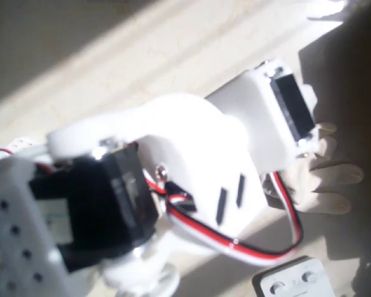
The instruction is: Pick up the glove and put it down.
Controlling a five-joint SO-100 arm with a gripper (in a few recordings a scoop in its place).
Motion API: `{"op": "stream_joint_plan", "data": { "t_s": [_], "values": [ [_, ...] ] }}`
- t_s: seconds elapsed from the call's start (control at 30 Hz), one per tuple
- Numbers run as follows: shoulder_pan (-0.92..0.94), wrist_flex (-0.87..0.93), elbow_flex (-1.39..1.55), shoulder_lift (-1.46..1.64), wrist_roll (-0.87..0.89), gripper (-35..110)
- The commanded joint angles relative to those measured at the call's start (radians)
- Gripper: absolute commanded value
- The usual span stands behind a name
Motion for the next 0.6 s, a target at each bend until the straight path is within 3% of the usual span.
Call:
{"op": "stream_joint_plan", "data": {
  "t_s": [0.0,0.57],
  "values": [
    [0.0,-0.055,0.132,0.147,-0.006,2],
    [0.0,-0.104,0.73,0.779,-0.006,2]
  ]
}}
